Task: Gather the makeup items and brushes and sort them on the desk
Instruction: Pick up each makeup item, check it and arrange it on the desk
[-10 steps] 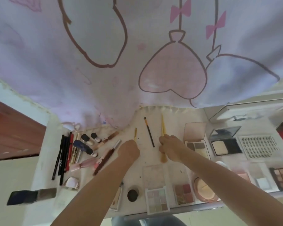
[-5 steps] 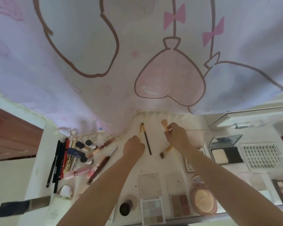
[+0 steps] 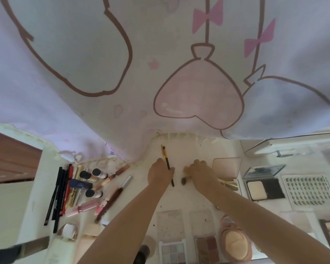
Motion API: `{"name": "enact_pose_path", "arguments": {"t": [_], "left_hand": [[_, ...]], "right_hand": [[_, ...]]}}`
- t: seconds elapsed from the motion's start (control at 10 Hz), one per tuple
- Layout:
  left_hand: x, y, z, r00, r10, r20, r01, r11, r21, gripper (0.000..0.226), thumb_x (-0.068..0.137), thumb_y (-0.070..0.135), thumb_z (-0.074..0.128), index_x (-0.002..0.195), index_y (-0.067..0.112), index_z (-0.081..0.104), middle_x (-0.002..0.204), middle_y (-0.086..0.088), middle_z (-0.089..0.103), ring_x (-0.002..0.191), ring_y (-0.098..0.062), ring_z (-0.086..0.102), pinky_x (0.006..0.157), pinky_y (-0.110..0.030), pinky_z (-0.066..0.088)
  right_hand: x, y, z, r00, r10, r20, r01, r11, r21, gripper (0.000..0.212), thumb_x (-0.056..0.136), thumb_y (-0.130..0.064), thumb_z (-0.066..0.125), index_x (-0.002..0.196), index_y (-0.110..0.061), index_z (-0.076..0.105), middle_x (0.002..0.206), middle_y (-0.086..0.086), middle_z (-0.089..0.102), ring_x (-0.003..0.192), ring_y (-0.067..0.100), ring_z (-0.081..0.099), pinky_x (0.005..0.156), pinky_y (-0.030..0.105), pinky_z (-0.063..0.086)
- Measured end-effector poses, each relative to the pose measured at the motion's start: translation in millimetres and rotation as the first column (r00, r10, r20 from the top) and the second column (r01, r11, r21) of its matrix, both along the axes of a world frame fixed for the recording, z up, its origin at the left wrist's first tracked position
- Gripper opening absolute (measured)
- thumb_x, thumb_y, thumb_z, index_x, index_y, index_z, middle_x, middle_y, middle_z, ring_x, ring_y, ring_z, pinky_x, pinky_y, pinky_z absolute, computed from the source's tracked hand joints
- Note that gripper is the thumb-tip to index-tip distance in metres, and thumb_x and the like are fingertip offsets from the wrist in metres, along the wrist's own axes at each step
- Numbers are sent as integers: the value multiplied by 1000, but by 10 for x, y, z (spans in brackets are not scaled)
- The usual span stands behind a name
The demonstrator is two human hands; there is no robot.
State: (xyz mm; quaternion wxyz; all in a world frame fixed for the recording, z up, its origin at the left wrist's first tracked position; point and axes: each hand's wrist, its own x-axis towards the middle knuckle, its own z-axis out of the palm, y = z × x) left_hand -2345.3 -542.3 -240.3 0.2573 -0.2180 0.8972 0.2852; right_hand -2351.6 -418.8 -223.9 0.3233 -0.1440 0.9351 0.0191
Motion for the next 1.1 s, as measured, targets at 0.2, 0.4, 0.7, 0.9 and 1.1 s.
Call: {"name": "enact_pose_path", "arguments": {"t": [0.2, 0.4, 0.7, 0.9, 1.1], "left_hand": [[47, -189, 9, 999, 0, 51, 4, 996, -87, 24, 94, 16, 41, 107, 0, 53, 110, -13, 60, 101, -27, 59, 70, -28, 42], [232, -494, -6, 992, -55, 113, 73, 984, -161, 25, 93, 17, 42, 105, 0, 55, 111, -14, 60, 105, -28, 57, 76, -30, 44], [378, -607, 1, 983, -111, 146, 133, 980, -149, 35, 91, 18, 44, 59, 17, 29, 64, 5, 34, 79, -18, 44, 57, -22, 34], [449, -644, 83, 980, -129, 150, 150, 978, -142, 24, 93, 16, 36, 72, 9, 46, 74, 1, 46, 83, -22, 48, 56, -21, 34], [531, -625, 128, 987, -146, 64, 157, 966, -208, 25, 94, 13, 33, 110, 3, 50, 108, -11, 55, 97, -26, 54, 72, -29, 39]], "right_hand": [[-104, -142, 13, 996, -23, -81, 19, 998, -53, 33, 88, 2, 39, 120, -5, 48, 120, 13, 50, 113, 28, 47, 90, 33, 41], [-334, -546, 36, 958, -281, 57, 284, 902, -325, 36, 93, -3, 38, 128, -4, 45, 108, 15, 57, 105, 31, 55, 75, 31, 46], [-151, -794, -245, 900, -363, 241, 434, 798, -419, 37, 91, -22, 49, 58, -17, 31, 62, -4, 36, 67, 14, 45, 46, 17, 26], [-136, -714, -186, 841, -396, 368, 535, 711, -456, 40, 93, -19, 44, 54, -13, 44, 55, -1, 50, 48, 7, 47, 41, 6, 37], [7, -407, -182, 991, -110, 76, 132, 904, -406, 40, 91, 0, 32, 126, -6, 52, 125, 14, 51, 116, 28, 47, 95, 27, 36]]}}
